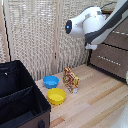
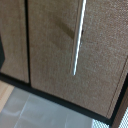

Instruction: With caution, bring your gripper towards the upper drawer's hold. Grasp the drawer hold tightly with your gripper tool. Pull the drawer in your direction to reveal the contents of the top drawer.

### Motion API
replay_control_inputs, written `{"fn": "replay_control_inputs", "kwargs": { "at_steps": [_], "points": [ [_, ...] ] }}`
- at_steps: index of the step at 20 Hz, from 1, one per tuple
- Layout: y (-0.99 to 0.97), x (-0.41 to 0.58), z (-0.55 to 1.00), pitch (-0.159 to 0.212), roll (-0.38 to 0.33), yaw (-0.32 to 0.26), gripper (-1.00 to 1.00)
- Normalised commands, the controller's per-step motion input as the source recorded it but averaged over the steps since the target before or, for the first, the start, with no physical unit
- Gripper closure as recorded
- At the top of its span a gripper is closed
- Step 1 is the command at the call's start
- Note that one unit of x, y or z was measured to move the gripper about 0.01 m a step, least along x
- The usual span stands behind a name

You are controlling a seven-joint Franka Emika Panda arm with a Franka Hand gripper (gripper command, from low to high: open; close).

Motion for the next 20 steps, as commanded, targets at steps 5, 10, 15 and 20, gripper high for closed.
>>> {"fn": "replay_control_inputs", "kwargs": {
  "at_steps": [5, 10, 15, 20],
  "points": [
    [-0.68, -0.060, 0.00, -0.054, -0.250, 0.049, -1.00],
    [-0.63, -0.098, 0.01, -0.041, -0.249, 0.046, -1.00],
    [-0.32, -0.061, 0.09, 0.000, -0.252, 0.008, 1.00],
    [-0.08, -0.015, 0.02, -0.001, -0.007, 0.000, 1.00]
  ]
}}
